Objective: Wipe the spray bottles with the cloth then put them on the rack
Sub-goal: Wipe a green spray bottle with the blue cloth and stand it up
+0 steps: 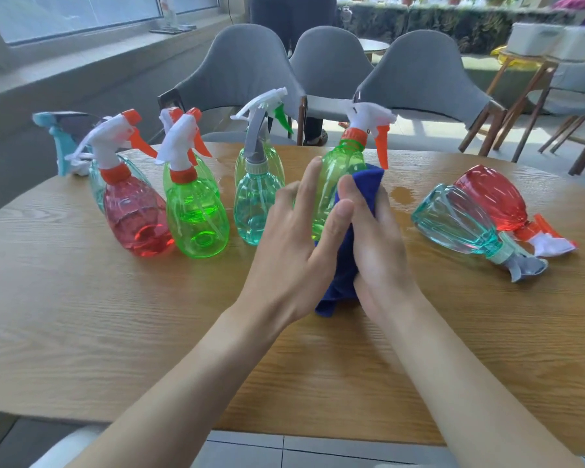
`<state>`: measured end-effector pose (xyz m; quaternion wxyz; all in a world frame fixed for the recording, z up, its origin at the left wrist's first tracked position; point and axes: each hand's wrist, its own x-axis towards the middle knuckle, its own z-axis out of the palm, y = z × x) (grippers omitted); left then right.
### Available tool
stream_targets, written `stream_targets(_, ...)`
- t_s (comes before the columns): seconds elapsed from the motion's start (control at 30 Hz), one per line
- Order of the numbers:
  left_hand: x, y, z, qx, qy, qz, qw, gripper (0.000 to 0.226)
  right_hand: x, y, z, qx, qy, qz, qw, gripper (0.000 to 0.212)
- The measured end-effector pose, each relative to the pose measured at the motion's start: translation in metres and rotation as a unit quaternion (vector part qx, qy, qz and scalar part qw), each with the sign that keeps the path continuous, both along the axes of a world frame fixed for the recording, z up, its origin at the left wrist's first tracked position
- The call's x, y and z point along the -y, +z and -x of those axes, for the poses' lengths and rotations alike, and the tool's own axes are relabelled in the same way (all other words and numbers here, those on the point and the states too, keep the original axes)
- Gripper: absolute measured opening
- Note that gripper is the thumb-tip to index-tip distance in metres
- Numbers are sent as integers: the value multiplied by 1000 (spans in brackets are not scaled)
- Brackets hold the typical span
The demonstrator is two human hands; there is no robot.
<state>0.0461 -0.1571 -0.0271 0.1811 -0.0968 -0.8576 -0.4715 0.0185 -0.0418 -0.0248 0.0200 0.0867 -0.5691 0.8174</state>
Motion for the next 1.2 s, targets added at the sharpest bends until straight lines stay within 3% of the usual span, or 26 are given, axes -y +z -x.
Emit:
stream_targets(0.2,0,5,4,47,11,-143,989,64,1,0,-3,-50,42,-6,998,46)
stream_targets(0.3,2,9,6,65,4,-203,977,72,0,-1,-2,-66,61,-5,996,47)
stream_targets(0.43,5,5,12,110,-39,-319,941,73,-1,0,2,-27,57,10,998,44)
stream_targets(0.57,3,9,10,157,-95,-369,911,54,-5,7,5,50,62,87,993,55)
stream_targets(0.67,5,13,12,158,-62,-338,926,24,-6,6,4,53,81,100,990,46)
stream_targets(0.8,6,12,10,74,15,-162,984,46,-3,6,3,20,19,11,1000,65)
stream_targets(0.87,2,7,9,-1,58,-104,993,47,-2,7,2,-29,-14,-42,999,54)
stream_targets(1.0,-13,-1,4,-4,49,-86,995,54,-1,11,-1,-83,-59,-110,989,18)
stream_targets(1.13,-13,0,2,15,54,-113,992,60,-1,7,-3,-66,-20,-139,988,25)
stream_targets(1.2,-8,6,8,40,61,-189,979,56,1,2,-5,-81,-4,-170,982,25)
